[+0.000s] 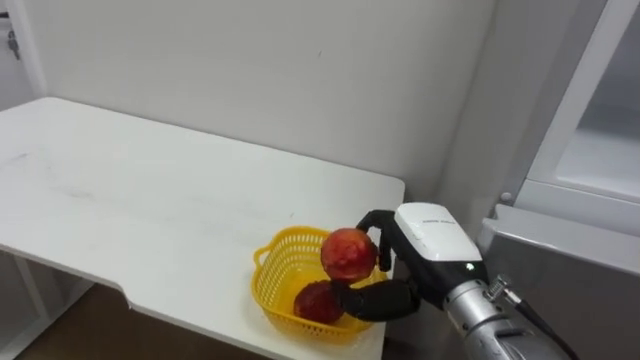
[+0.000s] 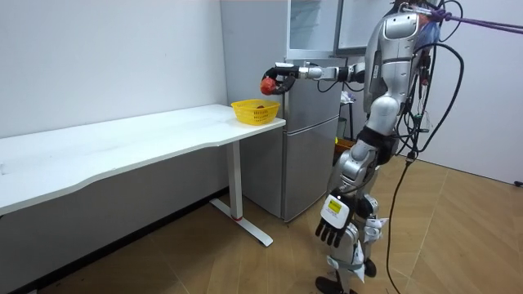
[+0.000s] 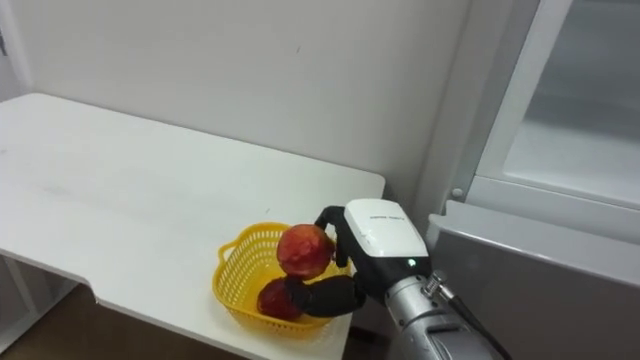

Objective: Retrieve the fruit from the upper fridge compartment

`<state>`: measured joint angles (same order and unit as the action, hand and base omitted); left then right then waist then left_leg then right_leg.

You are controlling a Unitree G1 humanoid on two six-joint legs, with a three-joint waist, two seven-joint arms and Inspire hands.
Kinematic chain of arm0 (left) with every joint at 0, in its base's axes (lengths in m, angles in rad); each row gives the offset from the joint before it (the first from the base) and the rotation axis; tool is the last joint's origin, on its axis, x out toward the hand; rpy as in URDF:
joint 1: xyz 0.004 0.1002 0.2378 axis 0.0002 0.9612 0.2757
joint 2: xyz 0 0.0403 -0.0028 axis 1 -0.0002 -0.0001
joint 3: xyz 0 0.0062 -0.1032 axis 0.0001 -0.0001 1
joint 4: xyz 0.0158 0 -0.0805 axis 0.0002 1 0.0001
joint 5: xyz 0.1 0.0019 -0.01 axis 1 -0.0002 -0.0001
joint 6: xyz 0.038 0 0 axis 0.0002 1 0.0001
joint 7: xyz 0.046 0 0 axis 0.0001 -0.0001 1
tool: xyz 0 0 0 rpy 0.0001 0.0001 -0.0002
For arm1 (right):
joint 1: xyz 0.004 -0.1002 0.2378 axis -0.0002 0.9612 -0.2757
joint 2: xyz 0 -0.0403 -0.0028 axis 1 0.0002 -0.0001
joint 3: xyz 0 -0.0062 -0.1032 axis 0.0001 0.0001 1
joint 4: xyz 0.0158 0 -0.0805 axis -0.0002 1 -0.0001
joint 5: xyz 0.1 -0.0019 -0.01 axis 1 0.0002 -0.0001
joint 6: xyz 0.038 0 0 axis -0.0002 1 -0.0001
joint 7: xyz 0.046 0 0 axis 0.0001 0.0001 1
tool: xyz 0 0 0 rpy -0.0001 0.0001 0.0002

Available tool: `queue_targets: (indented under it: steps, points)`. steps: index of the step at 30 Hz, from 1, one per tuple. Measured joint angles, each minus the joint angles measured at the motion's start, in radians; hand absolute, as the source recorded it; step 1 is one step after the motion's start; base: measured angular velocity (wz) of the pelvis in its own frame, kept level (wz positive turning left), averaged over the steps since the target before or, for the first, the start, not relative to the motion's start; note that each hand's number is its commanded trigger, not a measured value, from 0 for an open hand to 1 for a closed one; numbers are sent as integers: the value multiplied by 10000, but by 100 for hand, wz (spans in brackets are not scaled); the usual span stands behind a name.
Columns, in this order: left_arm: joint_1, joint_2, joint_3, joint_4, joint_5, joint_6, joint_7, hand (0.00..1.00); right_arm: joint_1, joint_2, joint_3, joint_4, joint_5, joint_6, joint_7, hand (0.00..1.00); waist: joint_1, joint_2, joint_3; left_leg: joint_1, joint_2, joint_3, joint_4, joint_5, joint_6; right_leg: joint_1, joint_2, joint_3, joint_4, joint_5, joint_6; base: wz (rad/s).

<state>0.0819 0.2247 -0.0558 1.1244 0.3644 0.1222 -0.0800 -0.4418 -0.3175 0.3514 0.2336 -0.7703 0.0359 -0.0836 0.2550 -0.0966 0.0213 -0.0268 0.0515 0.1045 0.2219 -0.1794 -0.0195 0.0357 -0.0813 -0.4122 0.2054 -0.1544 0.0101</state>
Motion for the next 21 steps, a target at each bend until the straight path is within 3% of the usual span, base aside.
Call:
queue_targets:
  steps: [2,3,4,21]
  points:
    - [19,-4,-7,0,0,0,-4,0,-10,-1,1,33,0,-10,0,62,-2,24,-28,1,-28,-6,-2,8,15,2,-32,-17,5,0,0,0]
    - [18,-2,-41,0,0,0,-10,0,-62,0,8,130,1,-27,0,27,-6,47,-30,1,-49,-9,-6,17,30,2,-51,-27,7,0,0,0]
    - [15,-2,-52,-1,0,-1,-15,0,-108,-1,26,240,1,-37,-1,0,-6,59,-39,2,-69,-9,-8,23,41,2,-70,-27,8,0,0,0]
    - [5,-2,-52,5,-1,-1,-189,0,-116,1,116,459,58,-12,-11,0,1,14,-45,2,-100,-8,-20,27,57,0,-95,-29,-2,-11,19,0]
